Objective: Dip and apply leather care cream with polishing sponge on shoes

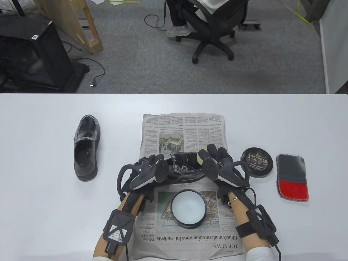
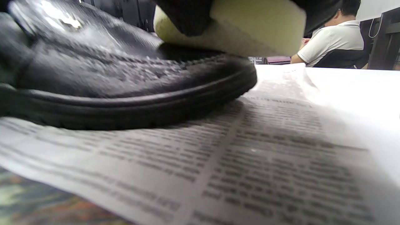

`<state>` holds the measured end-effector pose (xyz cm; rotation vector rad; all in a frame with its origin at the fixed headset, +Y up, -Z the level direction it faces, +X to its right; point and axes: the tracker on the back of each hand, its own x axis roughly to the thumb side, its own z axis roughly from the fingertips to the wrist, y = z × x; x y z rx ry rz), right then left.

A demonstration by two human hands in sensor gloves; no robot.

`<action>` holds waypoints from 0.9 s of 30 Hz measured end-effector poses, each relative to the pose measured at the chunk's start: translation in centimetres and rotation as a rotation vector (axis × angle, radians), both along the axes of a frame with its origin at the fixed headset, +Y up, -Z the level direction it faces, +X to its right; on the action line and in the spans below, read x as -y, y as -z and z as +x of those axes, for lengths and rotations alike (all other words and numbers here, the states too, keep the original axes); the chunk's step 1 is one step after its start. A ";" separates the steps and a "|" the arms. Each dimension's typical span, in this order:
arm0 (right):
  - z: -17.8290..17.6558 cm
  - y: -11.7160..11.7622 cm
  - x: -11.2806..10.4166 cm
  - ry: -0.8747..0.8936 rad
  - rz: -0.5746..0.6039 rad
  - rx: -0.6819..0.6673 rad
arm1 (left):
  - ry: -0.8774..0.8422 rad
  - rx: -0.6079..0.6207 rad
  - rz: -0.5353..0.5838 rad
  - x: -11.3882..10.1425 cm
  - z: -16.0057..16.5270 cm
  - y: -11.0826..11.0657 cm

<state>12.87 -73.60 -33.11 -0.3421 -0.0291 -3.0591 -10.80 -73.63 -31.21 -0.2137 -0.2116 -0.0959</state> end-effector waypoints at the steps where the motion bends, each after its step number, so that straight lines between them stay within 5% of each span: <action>1: 0.0 0.2 0.0 0.001 0.002 0.011 | 0.018 0.000 0.016 0.1 0.0 0.0; 7: 2.1 0.1 0.6 0.017 -0.023 0.069 | 0.010 -0.033 0.028 0.4 -0.3 0.4; 16: 1.1 -3.7 0.7 -0.002 0.050 -0.072 | -0.072 -0.011 -0.019 0.7 -0.8 0.8; 22: -1.7 -1.0 0.1 0.019 0.034 -0.061 | -0.110 -0.024 -0.029 0.9 -1.1 0.8; 27: -0.4 0.9 0.5 0.044 0.017 0.042 | -0.129 -0.040 -0.027 1.0 -1.2 0.7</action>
